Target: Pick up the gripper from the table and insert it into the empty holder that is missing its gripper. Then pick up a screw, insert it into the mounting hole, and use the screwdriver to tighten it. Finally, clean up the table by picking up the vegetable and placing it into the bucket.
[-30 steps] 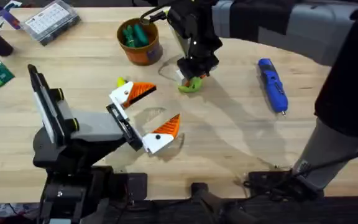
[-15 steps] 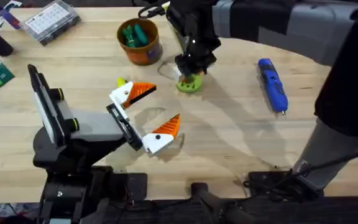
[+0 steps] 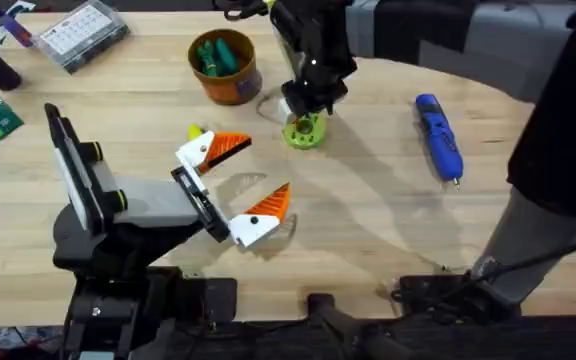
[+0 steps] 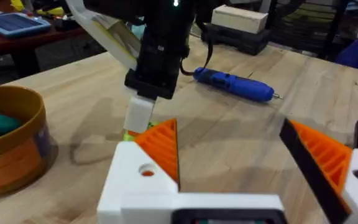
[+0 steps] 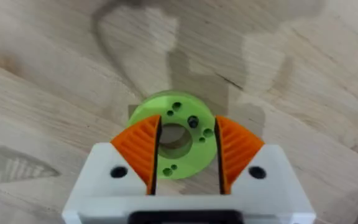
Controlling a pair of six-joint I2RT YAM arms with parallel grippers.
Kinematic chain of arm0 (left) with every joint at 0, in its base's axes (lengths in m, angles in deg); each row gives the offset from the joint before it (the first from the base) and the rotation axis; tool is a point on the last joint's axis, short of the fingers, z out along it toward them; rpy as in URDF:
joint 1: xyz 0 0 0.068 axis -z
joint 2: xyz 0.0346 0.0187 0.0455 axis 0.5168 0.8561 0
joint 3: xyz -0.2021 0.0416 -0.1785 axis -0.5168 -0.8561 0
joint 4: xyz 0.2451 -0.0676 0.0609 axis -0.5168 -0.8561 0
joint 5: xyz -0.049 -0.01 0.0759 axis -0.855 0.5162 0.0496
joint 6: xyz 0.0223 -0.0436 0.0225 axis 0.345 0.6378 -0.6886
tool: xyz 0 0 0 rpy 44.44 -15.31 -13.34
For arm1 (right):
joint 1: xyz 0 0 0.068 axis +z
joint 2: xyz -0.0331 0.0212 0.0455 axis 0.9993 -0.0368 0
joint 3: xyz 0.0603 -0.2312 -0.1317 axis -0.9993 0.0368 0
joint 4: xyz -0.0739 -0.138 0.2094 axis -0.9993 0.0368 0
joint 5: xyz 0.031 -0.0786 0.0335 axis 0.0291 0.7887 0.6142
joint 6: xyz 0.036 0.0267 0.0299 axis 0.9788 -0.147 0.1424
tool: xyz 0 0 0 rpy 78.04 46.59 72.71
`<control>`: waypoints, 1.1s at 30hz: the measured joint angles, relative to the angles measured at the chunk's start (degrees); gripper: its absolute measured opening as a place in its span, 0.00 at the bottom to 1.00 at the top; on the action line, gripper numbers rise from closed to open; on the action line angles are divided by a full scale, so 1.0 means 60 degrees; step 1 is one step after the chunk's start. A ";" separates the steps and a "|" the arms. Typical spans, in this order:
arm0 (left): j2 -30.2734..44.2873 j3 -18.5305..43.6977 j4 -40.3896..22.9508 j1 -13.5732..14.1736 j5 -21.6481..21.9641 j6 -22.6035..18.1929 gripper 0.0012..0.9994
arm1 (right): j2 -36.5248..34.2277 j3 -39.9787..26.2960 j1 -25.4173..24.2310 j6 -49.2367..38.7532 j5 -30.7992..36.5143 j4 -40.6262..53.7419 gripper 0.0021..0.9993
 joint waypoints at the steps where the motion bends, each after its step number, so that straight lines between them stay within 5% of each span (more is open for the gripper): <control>1: 0.0000 0.0000 0.0000 0.0000 -0.0001 0.0003 0.99 | 0.0000 0.0000 -0.0023 0.0000 0.0000 -0.0012 0.50; 23: 0.0000 0.0000 0.0000 0.0000 -0.0001 0.0003 0.99 | -0.0182 -0.0025 -0.0054 -0.0004 -0.0029 -0.0144 0.50; 27: 0.0000 0.0000 0.0000 0.0000 0.0000 0.0003 0.99 | -0.0178 -0.0029 -0.0078 -0.0007 -0.0021 -0.0154 0.17; 31: 0.0000 0.0000 0.0000 0.0000 -0.0001 0.0003 0.99 | -0.0212 -0.0066 -0.0080 -0.0003 -0.0008 -0.0184 0.01; 33: 0.0000 0.0000 0.0000 0.0000 -0.0001 0.0003 0.99 | -0.0215 -0.0076 -0.0087 -0.0007 -0.0014 -0.0181 0.01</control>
